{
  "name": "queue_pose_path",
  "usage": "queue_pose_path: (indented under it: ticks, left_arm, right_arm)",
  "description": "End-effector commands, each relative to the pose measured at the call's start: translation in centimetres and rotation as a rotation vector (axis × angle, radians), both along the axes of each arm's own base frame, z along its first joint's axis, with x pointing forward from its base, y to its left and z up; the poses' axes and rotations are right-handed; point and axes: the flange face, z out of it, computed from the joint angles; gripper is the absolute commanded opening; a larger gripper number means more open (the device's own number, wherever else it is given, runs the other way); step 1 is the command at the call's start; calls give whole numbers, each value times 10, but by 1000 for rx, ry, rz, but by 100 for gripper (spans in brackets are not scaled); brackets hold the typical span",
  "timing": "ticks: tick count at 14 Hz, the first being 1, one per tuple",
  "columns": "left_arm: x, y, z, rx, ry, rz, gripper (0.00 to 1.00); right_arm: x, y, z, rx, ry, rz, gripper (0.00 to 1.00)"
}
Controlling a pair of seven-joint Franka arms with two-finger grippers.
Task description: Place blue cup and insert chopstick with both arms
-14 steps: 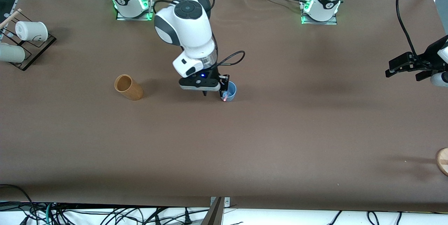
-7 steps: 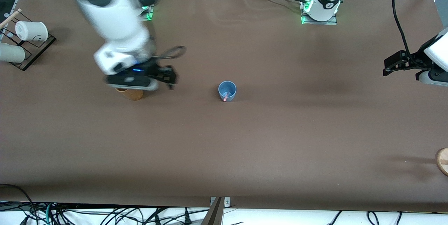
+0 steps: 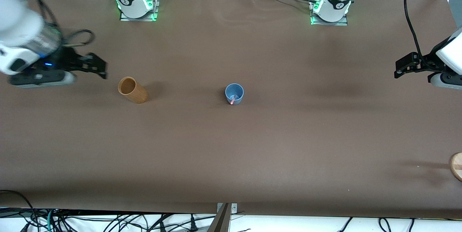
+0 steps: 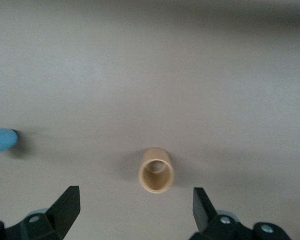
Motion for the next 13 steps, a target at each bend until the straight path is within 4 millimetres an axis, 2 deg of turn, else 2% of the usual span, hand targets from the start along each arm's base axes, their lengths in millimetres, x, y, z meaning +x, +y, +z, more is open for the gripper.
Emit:
queue_pose_path:
  ticks: [1,13]
  left_arm:
    - [-4,-2,2,32,8,-22,100]
    - [-4,-3,2,30,9,-23,100]
  right_arm:
    - [-23,-18,7,11,6,21,100]
    - [-27,-23,10,10,10,11,100]
